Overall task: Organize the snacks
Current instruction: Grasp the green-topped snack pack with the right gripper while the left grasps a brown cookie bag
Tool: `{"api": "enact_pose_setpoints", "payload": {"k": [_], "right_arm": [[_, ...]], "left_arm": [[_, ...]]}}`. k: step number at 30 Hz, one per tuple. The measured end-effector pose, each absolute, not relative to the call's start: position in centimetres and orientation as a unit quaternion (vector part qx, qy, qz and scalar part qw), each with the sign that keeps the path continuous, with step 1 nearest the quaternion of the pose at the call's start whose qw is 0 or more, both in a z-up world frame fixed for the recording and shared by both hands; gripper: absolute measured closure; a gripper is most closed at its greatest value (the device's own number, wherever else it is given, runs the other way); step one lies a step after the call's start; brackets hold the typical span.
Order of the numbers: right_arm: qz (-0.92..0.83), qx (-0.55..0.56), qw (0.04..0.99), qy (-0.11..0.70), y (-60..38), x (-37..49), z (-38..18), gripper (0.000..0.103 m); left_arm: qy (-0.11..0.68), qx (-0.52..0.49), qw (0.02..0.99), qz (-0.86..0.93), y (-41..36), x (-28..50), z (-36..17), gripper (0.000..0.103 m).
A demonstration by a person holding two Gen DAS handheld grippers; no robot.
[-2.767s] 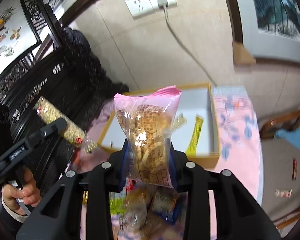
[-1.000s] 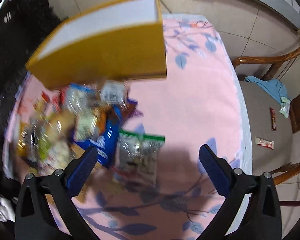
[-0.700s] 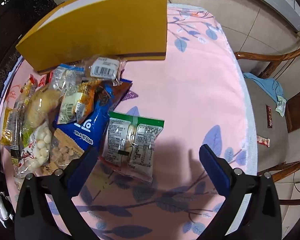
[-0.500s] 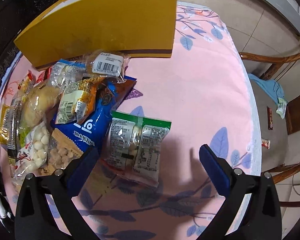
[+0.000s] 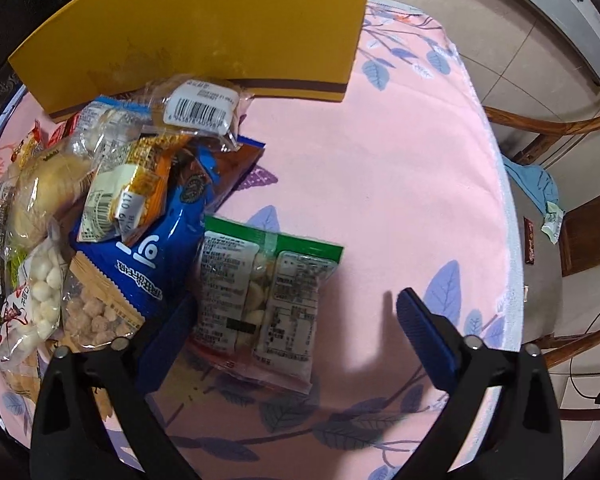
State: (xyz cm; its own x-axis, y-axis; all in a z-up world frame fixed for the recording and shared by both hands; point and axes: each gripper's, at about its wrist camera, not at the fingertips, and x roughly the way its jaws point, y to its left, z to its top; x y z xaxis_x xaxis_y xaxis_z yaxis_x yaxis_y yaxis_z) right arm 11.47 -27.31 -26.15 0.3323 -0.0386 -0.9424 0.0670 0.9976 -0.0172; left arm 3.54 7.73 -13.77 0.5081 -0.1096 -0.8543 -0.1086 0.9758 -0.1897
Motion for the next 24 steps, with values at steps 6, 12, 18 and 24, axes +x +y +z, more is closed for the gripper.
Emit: {"api": "enact_pose_setpoints", "payload": {"k": [6, 12, 18, 24], "right_arm": [[-0.019, 0.015, 0.836, 0.548, -27.5, 10.7, -25.8, 0.051], [-0.030, 0.082, 0.830, 0.551, -29.9, 9.1, -25.2, 0.057], [-0.028, 0.143, 0.825, 0.545, -31.4, 6.0, -24.2, 0.058], [-0.021, 0.173, 0.824, 0.539, -31.8, 3.9, -23.3, 0.058]], "left_arm": [[0.515, -0.109, 0.850, 0.000, 7.8, 3.1, -14.7, 0.002], [0.535, -0.045, 0.843, -0.041, 5.2, 3.1, -16.7, 0.002], [0.525, 0.086, 0.833, -0.148, 1.1, 2.5, -19.8, 0.002], [0.510, 0.211, 0.795, -0.252, -1.8, 2.0, -23.3, 0.002]]}}
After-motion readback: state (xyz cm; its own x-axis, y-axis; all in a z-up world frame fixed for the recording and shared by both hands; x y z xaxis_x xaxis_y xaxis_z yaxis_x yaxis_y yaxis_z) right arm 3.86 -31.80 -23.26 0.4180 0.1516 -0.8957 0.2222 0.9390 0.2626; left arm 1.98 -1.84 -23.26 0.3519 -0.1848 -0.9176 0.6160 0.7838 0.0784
